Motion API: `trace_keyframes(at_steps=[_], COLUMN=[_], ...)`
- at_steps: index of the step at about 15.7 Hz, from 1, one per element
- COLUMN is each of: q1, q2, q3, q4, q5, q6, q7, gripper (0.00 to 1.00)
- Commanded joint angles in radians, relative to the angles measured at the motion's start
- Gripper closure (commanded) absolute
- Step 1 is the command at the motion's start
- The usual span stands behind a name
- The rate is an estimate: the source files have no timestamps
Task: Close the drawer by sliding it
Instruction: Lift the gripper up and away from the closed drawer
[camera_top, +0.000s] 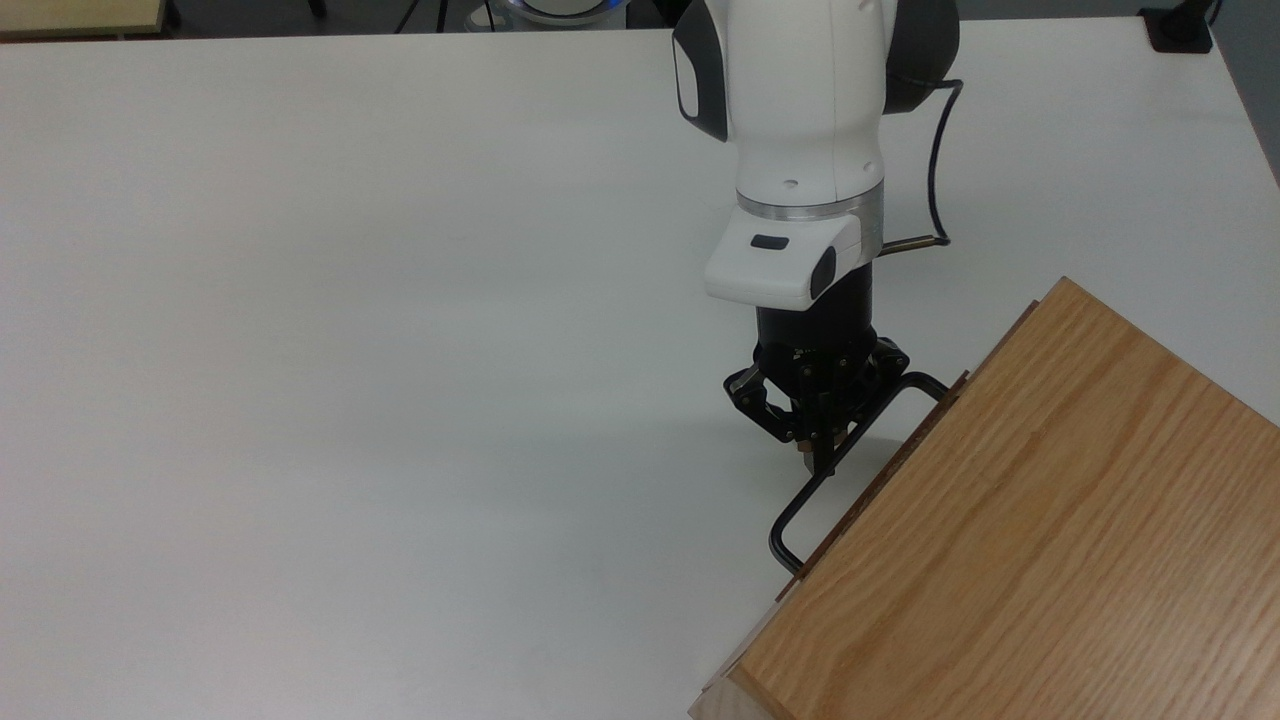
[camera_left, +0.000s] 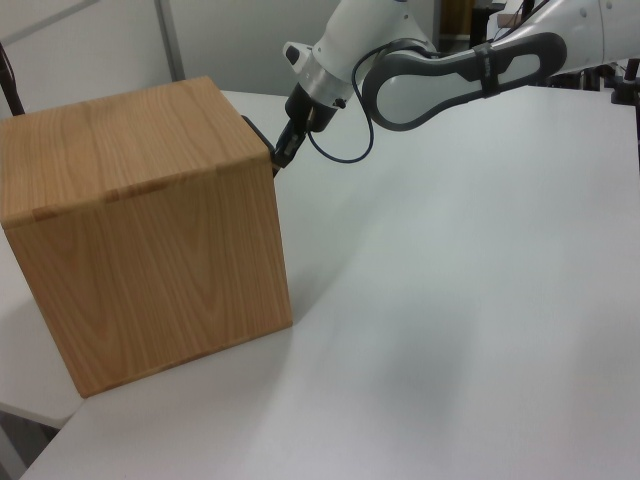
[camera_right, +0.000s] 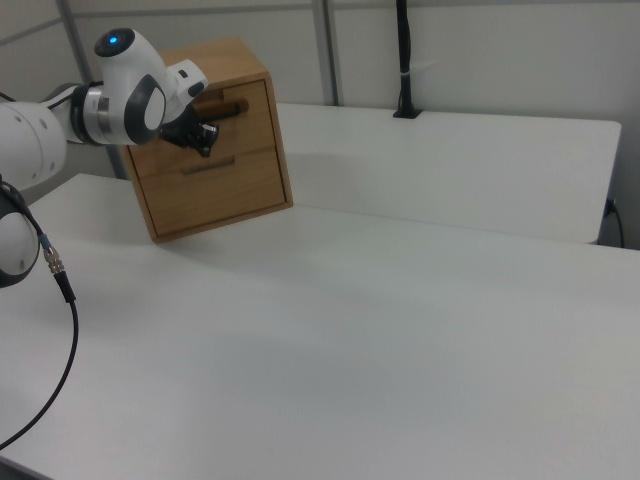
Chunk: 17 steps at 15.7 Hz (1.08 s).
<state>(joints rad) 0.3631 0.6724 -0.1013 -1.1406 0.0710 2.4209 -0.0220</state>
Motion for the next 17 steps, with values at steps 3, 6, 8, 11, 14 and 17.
trace_keyframes(at_steps=[3,6,8,11,14,17], q1=[0.031,0.024,0.014,-0.065,-0.148,-0.199], q2=[0.013,-0.065,-0.149,-0.298,-0.411,-0.525], q3=[-0.046,-0.035,-0.020,0.046,0.075,0.075], q4=[0.039,-0.039,-0.144,-0.278,-0.311,-0.350], q5=[0.007,-0.034,-0.051,-0.043,-0.030,-0.023], q6=[0.103,0.071,-0.008,-0.159,-0.409,-0.645], q7=[0.177,0.166,0.166,0.166,0.168,0.163], gripper=[0.96,0.94,0.93,0.88,0.64,0.22])
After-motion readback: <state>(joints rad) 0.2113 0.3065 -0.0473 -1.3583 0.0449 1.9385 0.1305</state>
